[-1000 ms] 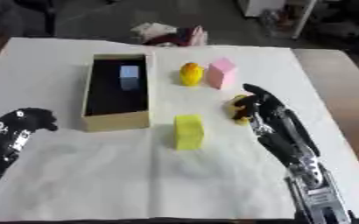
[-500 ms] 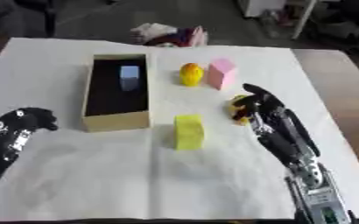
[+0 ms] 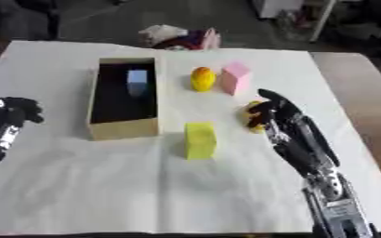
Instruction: Pick up objects on the table and place them in the box.
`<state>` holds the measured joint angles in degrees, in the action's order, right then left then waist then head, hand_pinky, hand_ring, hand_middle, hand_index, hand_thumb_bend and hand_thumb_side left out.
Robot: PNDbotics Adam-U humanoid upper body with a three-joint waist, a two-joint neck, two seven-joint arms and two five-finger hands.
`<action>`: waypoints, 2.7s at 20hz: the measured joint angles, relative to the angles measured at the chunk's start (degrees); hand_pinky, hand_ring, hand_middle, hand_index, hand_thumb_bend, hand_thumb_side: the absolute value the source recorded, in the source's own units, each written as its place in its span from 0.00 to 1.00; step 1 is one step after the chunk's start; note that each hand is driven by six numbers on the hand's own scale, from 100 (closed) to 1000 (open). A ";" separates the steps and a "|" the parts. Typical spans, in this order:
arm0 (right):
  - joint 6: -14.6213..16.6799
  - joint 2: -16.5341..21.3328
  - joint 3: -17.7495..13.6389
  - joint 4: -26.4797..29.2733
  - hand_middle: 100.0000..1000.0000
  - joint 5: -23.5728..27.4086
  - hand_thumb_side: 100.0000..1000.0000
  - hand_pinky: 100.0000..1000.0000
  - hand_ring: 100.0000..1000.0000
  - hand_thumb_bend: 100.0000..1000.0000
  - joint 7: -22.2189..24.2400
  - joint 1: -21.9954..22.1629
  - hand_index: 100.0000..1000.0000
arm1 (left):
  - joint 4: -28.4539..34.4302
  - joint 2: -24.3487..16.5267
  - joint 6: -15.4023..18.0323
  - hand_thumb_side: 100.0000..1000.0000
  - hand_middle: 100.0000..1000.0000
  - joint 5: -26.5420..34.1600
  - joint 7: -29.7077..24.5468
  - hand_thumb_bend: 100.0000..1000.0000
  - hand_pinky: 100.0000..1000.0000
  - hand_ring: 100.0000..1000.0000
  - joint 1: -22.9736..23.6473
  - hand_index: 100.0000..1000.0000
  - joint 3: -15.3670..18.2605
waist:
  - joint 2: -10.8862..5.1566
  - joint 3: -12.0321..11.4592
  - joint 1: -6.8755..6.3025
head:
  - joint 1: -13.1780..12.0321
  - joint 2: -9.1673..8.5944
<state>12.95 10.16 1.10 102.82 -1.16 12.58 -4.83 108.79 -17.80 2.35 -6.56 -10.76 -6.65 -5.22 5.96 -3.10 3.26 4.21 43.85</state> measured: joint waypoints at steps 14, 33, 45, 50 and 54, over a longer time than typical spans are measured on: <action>8.04 13.20 12.07 -12.17 0.75 -8.99 0.50 0.78 0.70 0.00 9.05 -18.21 0.97 | -0.05 0.72 0.08 0.63 0.58 0.26 -0.86 0.00 0.77 0.59 0.60 0.71 -0.60 | -0.39 -1.94 0.24 | 1.27 0.00; 19.92 16.93 23.86 -22.80 0.98 -27.08 0.42 0.95 1.00 0.13 22.03 -29.01 1.00 | -0.41 0.75 0.08 0.63 0.58 0.27 -1.42 0.00 0.77 0.59 1.08 0.71 -0.97 | -0.69 -2.61 0.50 | 2.50 0.00; 17.03 17.19 23.39 -22.58 0.97 -38.80 0.32 0.95 0.98 0.18 24.92 -28.85 1.00 | -0.45 0.75 0.07 0.64 0.58 0.25 -1.52 0.00 0.76 0.59 1.13 0.71 -1.01 | -0.74 -2.56 0.72 | 2.61 0.00; 17.27 15.73 22.41 -22.81 0.97 -46.53 0.29 0.94 0.97 0.16 24.68 -28.22 1.00 | -0.59 0.76 0.08 0.64 0.58 0.25 -1.52 0.00 0.76 0.59 1.15 0.71 -1.01 | -0.74 -2.56 0.71 | 2.68 0.00; 17.77 14.33 21.37 -24.43 0.94 -51.48 0.28 0.93 0.95 0.14 24.18 -27.87 1.00 | -0.74 1.13 0.08 0.64 0.58 0.23 -1.52 0.00 0.76 0.59 1.16 0.71 -1.01 | -0.74 -2.56 0.70 | 2.74 0.00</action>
<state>30.72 24.49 22.47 78.39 -52.64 36.76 -32.70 108.05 -16.66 2.43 -6.33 -12.28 -5.50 -6.23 5.22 -5.66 3.97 6.95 43.85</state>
